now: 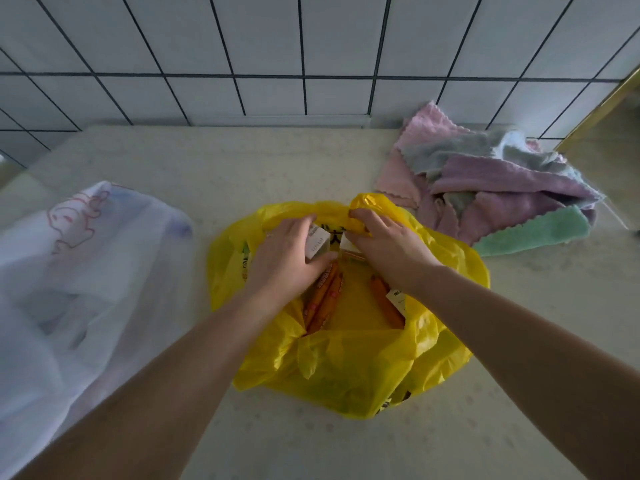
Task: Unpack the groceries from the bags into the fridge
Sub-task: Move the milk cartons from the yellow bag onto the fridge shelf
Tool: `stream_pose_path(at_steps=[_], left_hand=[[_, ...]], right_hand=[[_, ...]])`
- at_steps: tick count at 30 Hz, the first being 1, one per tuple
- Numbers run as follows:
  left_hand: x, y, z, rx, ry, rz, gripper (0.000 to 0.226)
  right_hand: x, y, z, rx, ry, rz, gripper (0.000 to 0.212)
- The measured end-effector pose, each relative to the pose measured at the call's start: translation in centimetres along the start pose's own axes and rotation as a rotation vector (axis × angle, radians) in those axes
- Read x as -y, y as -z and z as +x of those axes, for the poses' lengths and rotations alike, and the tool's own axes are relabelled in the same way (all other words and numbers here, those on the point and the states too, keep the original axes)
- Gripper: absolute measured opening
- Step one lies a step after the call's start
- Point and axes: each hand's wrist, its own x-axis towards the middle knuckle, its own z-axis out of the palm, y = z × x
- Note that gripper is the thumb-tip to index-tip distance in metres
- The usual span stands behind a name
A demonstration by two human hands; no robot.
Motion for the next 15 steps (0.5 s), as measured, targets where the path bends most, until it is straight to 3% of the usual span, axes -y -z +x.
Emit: stream_pose_path(at_steps=[3, 9, 12, 15], left_hand=[[0.0, -0.4, -0.5, 0.02, 0.042, -0.004, 0.082], [0.7, -0.3, 0.0, 0.051, 0.031, 0.001, 0.075], [0.7, -0.3, 0.0, 0.045, 0.036, 0.006, 0.074], [0.5, -0.3, 0.1, 0.046, 0.037, 0.014, 0.073]], right_hand=[[0.3, -1.4, 1.2, 0.18, -0.115, -0.009, 0.037], [0.0, -2.9, 2.5, 0.185, -0.239, 0.034, 0.04], [-0.9, -3.0, 3.0, 0.254, -0.31, 0.088, 0.06], [-2.5, -2.8, 2.4, 0.431, -0.445, 0.117, 0.076]])
